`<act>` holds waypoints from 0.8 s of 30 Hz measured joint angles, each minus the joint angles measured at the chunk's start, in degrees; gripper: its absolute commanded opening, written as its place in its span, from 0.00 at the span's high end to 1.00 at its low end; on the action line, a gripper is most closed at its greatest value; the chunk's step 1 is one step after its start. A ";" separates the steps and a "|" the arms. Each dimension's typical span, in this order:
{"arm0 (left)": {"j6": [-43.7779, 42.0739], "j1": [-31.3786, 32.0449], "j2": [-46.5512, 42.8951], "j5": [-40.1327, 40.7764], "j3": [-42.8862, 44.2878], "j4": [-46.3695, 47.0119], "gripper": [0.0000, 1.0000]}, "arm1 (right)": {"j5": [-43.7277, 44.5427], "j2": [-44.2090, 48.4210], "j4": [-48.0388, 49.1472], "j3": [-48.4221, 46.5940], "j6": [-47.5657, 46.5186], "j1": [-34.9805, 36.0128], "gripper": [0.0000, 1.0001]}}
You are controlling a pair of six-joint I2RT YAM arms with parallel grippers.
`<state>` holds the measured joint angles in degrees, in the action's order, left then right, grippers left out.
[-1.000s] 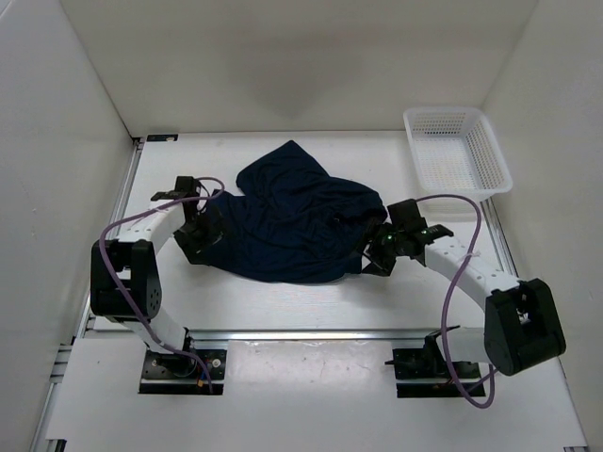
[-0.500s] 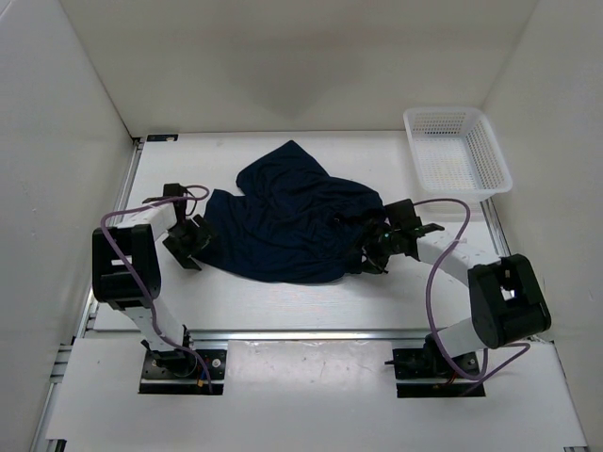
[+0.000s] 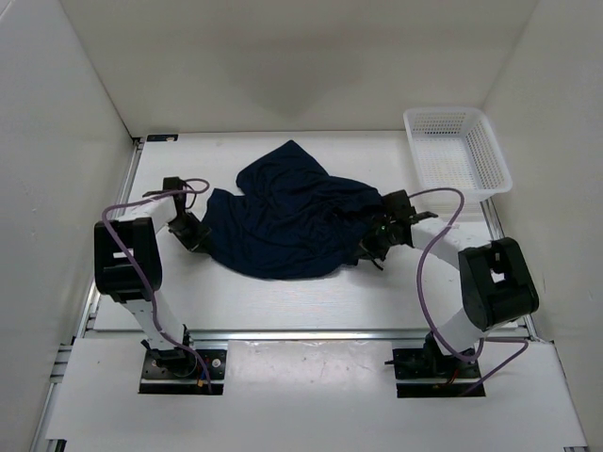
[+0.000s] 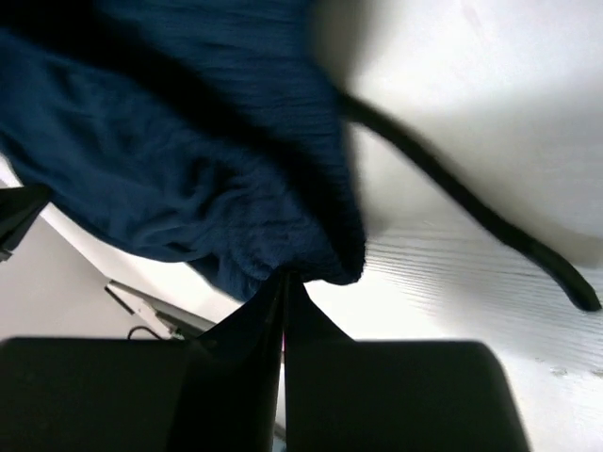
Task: Fold and stack the shorts
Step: Flatten the shorts out
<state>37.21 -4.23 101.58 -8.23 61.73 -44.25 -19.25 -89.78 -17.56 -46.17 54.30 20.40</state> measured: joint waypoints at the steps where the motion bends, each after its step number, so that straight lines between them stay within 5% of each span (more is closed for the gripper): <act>1: -0.13 -0.17 -0.02 -0.33 0.70 -0.09 0.90 | 0.59 0.00 -1.07 -1.84 -0.92 -0.35 1.00; 5: -0.35 -1.18 -0.04 -2.60 9.22 -3.13 0.90 | 2.69 -0.66 -6.40 -15.19 -5.16 -4.28 1.00; 11: -0.48 -2.43 -0.35 -5.53 37.35 -8.61 0.90 | 6.86 -1.97 -9.92 -43.76 -12.41 -10.49 1.00; 14: -0.59 -2.82 -4.15 -6.43 44.94 -8.76 0.90 | 8.74 3.41 -8.96 -45.57 -15.21 -10.84 1.00; 21: -0.74 -2.89 -20.39 -7.69 29.92 -8.07 0.90 | 10.27 19.43 -7.67 -27.82 -17.66 -6.45 1.00; 23: -0.81 -2.84 -21.20 -7.72 24.04 -8.11 0.90 | 10.34 19.12 -7.74 -22.25 -17.53 -1.09 0.88; 24: -0.83 -2.84 -20.55 -7.65 21.86 -8.35 0.90 | 10.47 17.73 -8.04 -20.46 -17.38 1.77 0.71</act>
<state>36.38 -7.07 81.03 -15.88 83.59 -52.60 -8.78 -72.05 -25.61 -66.63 36.93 22.17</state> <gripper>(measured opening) 0.122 0.082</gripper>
